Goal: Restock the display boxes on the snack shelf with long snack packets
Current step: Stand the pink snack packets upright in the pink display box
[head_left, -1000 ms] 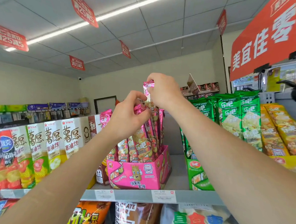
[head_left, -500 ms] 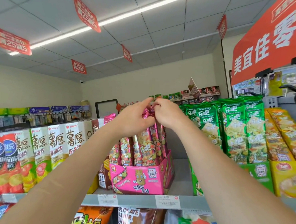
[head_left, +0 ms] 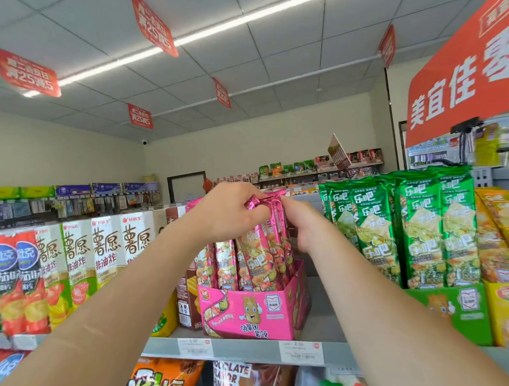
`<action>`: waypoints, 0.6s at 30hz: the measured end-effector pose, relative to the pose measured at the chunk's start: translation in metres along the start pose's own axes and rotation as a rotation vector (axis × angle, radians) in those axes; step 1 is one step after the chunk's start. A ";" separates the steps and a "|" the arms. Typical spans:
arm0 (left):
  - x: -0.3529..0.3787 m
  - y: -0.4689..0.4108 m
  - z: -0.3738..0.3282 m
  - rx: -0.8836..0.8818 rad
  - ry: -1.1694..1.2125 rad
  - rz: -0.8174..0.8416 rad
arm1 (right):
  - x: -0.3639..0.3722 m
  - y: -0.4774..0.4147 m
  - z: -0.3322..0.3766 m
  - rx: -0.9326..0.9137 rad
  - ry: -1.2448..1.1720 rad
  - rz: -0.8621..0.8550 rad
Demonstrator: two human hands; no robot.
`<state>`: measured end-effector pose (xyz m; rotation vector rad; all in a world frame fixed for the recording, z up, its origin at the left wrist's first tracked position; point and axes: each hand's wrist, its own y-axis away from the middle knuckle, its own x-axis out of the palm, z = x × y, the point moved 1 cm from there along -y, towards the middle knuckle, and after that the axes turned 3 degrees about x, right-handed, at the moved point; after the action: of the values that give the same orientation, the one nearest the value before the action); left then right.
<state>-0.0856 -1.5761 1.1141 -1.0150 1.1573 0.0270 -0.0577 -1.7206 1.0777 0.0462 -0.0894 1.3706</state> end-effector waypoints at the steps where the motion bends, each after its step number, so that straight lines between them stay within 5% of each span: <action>1: 0.000 0.000 0.001 0.003 0.002 -0.006 | 0.000 -0.001 0.001 0.001 -0.011 0.003; 6: 0.000 0.001 0.000 -0.020 -0.012 -0.022 | 0.002 0.003 0.015 -0.242 -0.109 -0.061; 13: 0.002 -0.003 -0.011 -0.062 -0.052 -0.082 | 0.006 0.047 0.049 -0.994 0.027 -0.340; 18: -0.001 -0.005 -0.020 -0.057 -0.102 -0.057 | -0.021 0.100 0.055 -1.453 -0.107 -0.517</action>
<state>-0.0989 -1.5920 1.1171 -1.0847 1.0391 0.0667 -0.1618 -1.7262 1.1286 -1.0020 -1.0572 0.5413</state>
